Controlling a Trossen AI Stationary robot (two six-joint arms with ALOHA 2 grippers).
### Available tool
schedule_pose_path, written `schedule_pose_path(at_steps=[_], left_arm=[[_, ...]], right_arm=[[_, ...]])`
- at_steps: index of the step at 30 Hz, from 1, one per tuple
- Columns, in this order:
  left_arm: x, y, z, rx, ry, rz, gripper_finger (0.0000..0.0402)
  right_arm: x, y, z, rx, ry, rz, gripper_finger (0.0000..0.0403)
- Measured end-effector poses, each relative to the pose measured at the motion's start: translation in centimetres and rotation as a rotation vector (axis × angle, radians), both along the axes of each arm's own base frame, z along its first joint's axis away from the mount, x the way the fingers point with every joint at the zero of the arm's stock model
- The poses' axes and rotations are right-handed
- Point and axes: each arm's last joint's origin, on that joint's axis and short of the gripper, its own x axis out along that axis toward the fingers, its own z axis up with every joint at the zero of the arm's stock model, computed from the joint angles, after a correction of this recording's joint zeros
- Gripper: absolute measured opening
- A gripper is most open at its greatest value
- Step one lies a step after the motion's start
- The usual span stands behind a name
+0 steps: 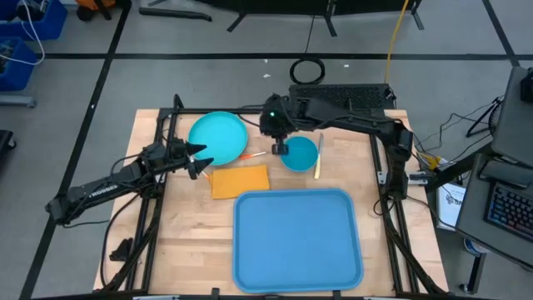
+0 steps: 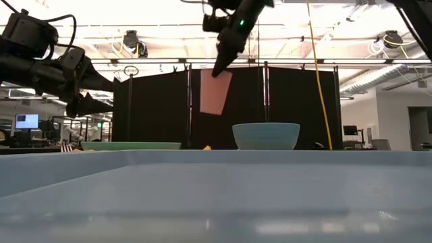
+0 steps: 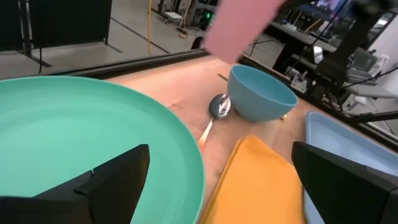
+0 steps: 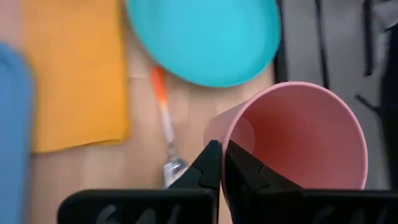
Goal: Set up tray
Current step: Put the pink cup on the top right of the blue serving tray
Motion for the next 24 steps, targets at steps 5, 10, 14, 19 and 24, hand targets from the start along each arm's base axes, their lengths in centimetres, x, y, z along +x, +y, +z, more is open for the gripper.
schedule_pose_path(at_steps=[5, 10, 14, 19, 24], left_arm=[[0.1, 0.1, -0.3, -0.016, 0.024, 0.000, 0.0397], [0.1, 0.1, -0.3, -0.026, 0.027, 0.003, 0.0397], [0.2, 0.1, -0.4, -0.031, 0.028, 0.004, 0.0397], [0.2, 0.1, -0.4, -0.032, 0.028, 0.004, 0.0397], [0.1, 0.1, -0.4, -0.035, 0.028, 0.005, 0.0397]], right_arm=[[-1.0, 2.9, 1.3, 0.036, 0.021, 0.015, 0.0000], [-1.7, 5.5, 1.6, 0.030, 0.075, 0.012, 0.0000], [-2.1, 7.4, 1.3, 0.058, 0.122, 0.020, 0.0000], [-3.3, 9.8, 0.1, 0.075, 0.142, 0.050, 0.0000], [-5.5, 11.5, -0.8, 0.096, 0.098, 0.054, 0.0000]])
